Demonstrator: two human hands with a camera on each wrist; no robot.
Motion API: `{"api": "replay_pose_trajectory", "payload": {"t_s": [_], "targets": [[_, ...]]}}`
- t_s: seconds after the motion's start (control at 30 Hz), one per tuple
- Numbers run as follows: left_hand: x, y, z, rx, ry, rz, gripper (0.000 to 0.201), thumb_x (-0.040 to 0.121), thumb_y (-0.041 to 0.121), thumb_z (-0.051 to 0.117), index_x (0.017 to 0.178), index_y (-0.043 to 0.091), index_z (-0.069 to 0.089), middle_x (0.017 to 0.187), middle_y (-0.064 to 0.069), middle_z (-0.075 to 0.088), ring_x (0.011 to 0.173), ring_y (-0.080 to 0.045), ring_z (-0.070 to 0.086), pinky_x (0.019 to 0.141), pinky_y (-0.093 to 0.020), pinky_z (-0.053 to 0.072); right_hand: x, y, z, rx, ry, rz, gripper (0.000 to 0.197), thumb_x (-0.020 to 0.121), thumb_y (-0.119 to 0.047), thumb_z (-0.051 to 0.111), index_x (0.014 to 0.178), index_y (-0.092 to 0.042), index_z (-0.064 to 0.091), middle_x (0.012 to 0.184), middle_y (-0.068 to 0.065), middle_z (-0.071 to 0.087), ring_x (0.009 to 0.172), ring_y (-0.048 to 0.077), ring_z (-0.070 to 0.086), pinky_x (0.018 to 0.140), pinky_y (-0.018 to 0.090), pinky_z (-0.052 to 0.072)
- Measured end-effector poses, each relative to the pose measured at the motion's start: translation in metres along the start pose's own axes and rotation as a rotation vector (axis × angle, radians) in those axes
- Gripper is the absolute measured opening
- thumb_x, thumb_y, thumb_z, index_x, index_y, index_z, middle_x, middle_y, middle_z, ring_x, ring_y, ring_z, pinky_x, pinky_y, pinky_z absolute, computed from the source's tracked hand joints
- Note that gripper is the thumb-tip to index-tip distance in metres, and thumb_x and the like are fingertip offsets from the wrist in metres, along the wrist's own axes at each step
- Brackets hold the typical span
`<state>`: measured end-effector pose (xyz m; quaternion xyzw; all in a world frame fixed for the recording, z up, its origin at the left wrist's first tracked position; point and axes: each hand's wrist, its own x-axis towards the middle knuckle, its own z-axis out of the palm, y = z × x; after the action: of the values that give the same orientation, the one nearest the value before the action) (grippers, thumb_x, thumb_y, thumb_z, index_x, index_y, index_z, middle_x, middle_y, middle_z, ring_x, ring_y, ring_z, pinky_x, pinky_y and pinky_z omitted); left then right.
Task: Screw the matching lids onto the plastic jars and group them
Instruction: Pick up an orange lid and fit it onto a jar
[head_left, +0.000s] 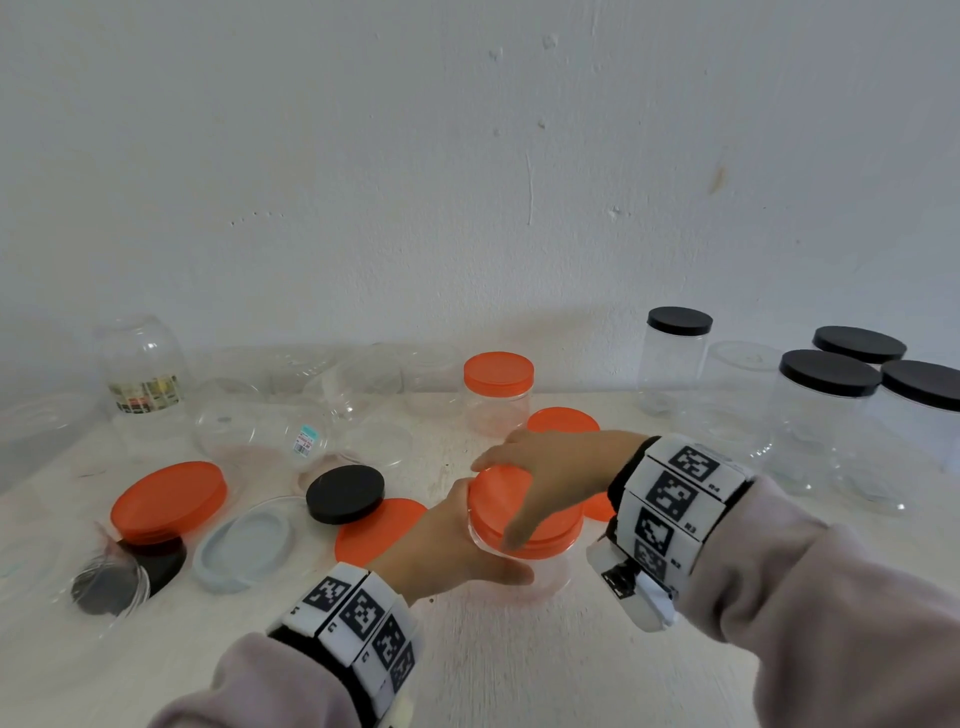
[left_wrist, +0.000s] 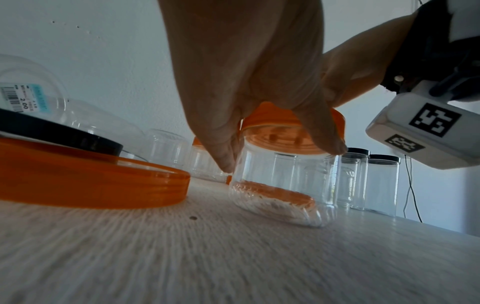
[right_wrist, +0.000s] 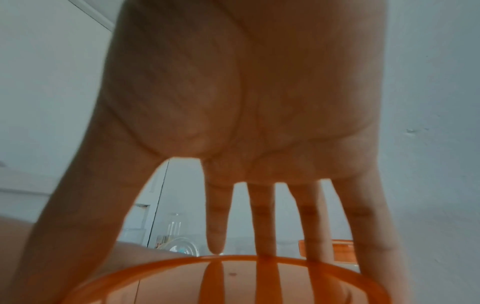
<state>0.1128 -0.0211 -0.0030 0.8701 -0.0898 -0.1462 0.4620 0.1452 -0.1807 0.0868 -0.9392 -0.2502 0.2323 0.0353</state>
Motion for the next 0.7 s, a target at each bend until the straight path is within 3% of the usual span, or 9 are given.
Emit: {"api": "replay_pose_trajectory", "payload": {"t_s": [0.2, 0.33, 0.43, 0.7], "targets": [[-0.001, 0.0, 0.0, -0.01, 0.009, 0.0, 0.103, 0.059, 0.037, 0.089, 0.138, 0.032, 0.024, 0.109, 0.025, 0.05, 0.095, 0.011, 0.049, 0.063, -0.005, 0.04, 0.005, -0.004, 0.012, -0.116, 0.12, 0.103, 0.098, 0.064, -0.086, 0.052, 0.145, -0.036, 0.028, 0.142, 0.001, 0.035, 0.128, 0.032, 0.038, 0.092, 0.046, 0.039], [0.0, 0.001, 0.0, 0.008, 0.009, -0.001, 0.108, 0.06, 0.038, 0.088, 0.142, 0.029, 0.02, 0.11, 0.026, 0.044, 0.1, 0.003, 0.048, 0.07, -0.008, 0.038, 0.001, -0.001, 0.005, -0.079, -0.018, 0.053, 0.104, 0.065, -0.072, 0.068, 0.148, -0.044, 0.011, 0.151, -0.005, 0.022, 0.138, 0.029, 0.027, 0.103, 0.05, 0.034], [0.0, 0.001, 0.0, 0.007, 0.004, -0.003, 0.108, 0.06, 0.036, 0.088, 0.143, 0.029, 0.02, 0.114, 0.024, 0.043, 0.108, -0.002, 0.046, 0.077, -0.012, 0.039, -0.001, 0.002, -0.001, -0.057, -0.038, 0.017, 0.103, 0.067, -0.06, 0.076, 0.148, -0.045, 0.014, 0.147, -0.008, 0.025, 0.136, 0.025, 0.031, 0.1, 0.044, 0.037], [-0.001, 0.002, 0.0, -0.012, 0.013, 0.014, 0.099, 0.061, 0.033, 0.089, 0.136, 0.033, 0.025, 0.113, 0.023, 0.048, 0.099, 0.008, 0.048, 0.068, -0.008, 0.039, 0.003, 0.003, 0.015, -0.091, 0.12, 0.088, 0.102, 0.062, -0.084, 0.057, 0.145, -0.034, 0.028, 0.139, 0.002, 0.035, 0.126, 0.028, 0.037, 0.086, 0.04, 0.039]]}}
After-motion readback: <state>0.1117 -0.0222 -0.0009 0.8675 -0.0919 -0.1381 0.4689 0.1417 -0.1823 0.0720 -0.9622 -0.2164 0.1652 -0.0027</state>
